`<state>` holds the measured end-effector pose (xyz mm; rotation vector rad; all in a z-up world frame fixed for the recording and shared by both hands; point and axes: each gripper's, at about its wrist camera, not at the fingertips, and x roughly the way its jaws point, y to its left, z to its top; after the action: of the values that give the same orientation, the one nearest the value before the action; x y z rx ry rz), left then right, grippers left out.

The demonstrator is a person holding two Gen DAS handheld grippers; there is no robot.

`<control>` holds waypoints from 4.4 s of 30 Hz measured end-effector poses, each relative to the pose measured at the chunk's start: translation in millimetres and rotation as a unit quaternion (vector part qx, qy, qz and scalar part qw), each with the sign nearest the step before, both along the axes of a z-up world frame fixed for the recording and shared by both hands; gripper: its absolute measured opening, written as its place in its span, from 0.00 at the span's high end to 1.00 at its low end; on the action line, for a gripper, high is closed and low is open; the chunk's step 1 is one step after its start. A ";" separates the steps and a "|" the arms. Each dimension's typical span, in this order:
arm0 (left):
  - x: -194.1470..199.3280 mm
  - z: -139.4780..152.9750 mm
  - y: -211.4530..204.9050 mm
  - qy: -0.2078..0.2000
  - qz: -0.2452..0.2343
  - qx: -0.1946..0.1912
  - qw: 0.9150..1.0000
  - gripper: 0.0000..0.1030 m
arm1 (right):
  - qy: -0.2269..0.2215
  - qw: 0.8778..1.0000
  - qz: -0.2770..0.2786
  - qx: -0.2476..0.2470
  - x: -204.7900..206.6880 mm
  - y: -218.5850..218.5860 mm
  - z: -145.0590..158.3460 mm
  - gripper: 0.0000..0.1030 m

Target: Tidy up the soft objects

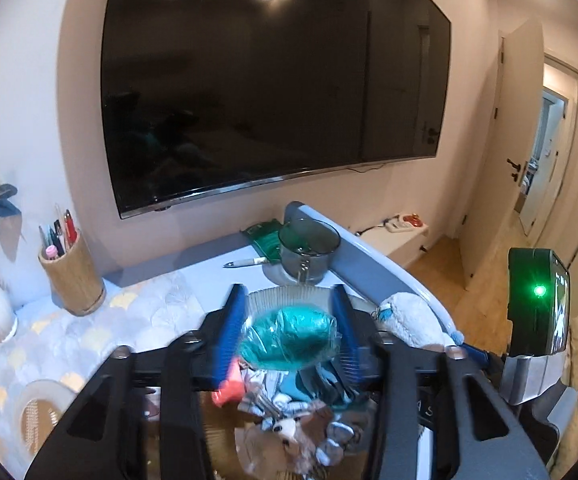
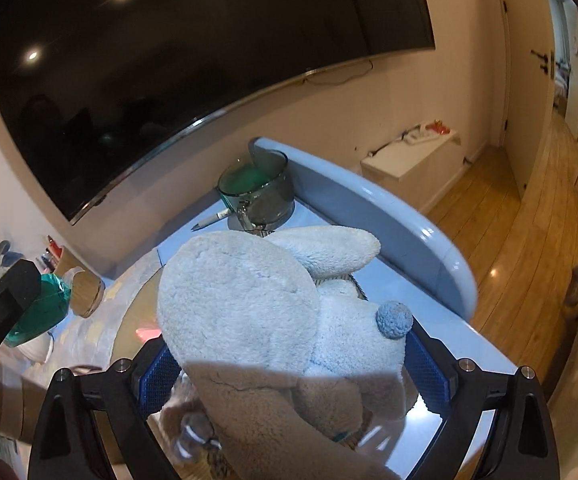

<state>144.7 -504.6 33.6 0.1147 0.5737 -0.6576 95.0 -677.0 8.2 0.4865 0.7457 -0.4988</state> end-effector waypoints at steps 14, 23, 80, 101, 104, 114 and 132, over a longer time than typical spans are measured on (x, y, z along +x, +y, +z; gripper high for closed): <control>-29.2 20.0 22.2 -0.006 -0.042 -0.026 0.999 0.15 | -0.027 0.997 0.056 0.054 -8.3 4.8 -9.6 0.01; -52.3 65.2 69.1 -0.018 -0.062 -0.072 0.995 0.13 | -0.074 0.995 0.057 0.021 -15.9 23.1 21.8 0.00; 107.8 -168.4 467.0 0.142 0.166 -0.010 0.976 0.01 | 0.072 0.943 0.311 -0.090 73.8 422.6 -134.2 0.00; 96.5 -161.7 456.9 0.093 0.169 0.019 0.981 0.12 | 0.075 0.953 0.282 -0.079 72.5 414.0 -136.6 0.00; 94.6 -162.7 450.4 0.076 0.198 0.054 0.976 0.20 | 0.064 0.954 0.276 -0.096 67.6 416.2 -132.5 0.00; 95.5 -109.9 393.0 0.102 0.047 0.060 0.992 0.31 | -0.054 0.957 0.224 -0.177 22.1 421.0 -98.1 0.00; 104.1 -133.9 193.0 0.092 -0.236 0.106 0.962 0.30 | -0.045 0.949 0.185 -0.253 -31.3 399.2 -87.6 0.00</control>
<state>248.8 -311.7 -100.3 0.4034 0.8058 -1.0772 63.6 -277.8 -79.4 -0.1118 0.5738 -0.2955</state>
